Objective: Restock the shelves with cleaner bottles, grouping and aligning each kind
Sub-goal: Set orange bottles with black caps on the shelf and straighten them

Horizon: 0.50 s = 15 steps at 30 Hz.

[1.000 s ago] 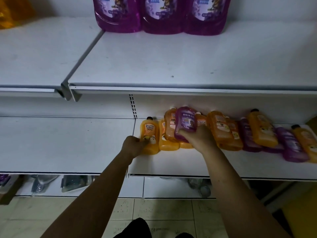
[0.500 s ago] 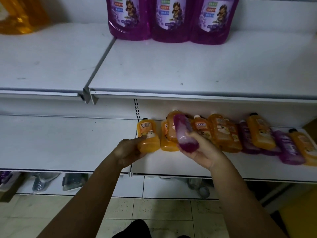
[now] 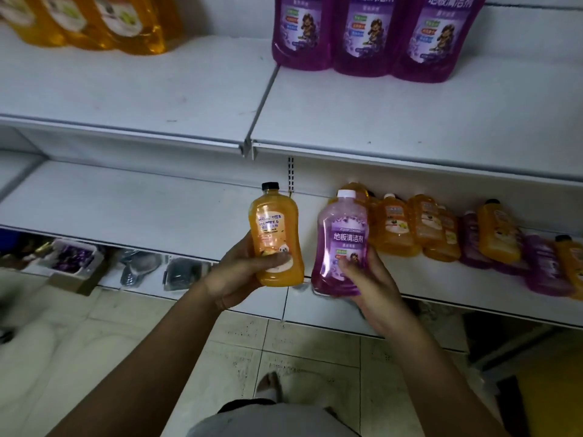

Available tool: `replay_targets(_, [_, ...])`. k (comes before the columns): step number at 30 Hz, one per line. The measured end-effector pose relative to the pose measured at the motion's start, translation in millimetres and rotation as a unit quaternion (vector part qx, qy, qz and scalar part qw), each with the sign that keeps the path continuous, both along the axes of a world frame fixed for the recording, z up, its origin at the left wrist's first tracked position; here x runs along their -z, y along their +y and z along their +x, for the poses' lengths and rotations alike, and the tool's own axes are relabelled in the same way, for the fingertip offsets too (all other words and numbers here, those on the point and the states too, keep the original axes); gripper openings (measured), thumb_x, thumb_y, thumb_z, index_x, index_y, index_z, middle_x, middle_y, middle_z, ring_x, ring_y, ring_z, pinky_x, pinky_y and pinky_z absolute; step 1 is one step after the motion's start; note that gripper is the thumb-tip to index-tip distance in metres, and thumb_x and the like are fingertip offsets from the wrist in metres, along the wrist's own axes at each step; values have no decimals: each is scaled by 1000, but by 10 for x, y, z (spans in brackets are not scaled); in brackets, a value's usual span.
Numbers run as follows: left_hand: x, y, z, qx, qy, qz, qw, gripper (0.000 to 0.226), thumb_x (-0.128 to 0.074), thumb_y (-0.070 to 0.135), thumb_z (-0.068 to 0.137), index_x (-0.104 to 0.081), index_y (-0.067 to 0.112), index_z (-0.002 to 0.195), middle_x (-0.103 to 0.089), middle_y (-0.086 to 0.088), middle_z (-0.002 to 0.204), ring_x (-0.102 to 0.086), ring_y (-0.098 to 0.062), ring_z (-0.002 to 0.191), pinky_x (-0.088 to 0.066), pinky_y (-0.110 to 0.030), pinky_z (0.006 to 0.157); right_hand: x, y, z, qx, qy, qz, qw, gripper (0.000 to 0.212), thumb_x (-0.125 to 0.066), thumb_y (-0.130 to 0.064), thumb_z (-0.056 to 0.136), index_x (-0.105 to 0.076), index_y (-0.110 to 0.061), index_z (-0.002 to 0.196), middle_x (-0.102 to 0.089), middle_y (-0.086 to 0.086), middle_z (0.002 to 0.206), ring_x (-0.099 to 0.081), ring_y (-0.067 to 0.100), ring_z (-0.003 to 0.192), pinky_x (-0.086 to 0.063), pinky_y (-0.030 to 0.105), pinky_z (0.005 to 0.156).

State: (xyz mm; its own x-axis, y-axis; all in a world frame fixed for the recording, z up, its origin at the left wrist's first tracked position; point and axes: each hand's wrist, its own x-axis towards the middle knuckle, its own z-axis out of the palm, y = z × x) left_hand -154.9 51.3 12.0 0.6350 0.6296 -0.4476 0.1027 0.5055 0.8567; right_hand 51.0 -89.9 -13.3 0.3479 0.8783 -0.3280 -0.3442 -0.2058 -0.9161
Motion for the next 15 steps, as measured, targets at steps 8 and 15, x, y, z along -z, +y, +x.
replay_targets(8, [-533, -690, -547, -76, 66, 198, 975, 63, -82, 32, 77, -58, 25, 136, -76, 2, 123, -73, -21, 114, -57, -47, 102, -515, -485, -326, -17, -121, 83, 989, 58, -76, -24, 82, -55, -30, 136, -74, -7, 126, -71, 15, 117, -58, 43, 101])
replay_targets(15, [-1216, -937, -676, -119, 59, 372, 919, 52, -80, 25, 81, -59, 27, 128, -76, 6, 118, -74, -17, 110, -62, -27, 87, -1251, -591, -278, -34, -177, 181, 967, 60, -80, -22, 80, -54, -24, 134, -75, -8, 122, -73, 12, 112, -59, 25, 85])
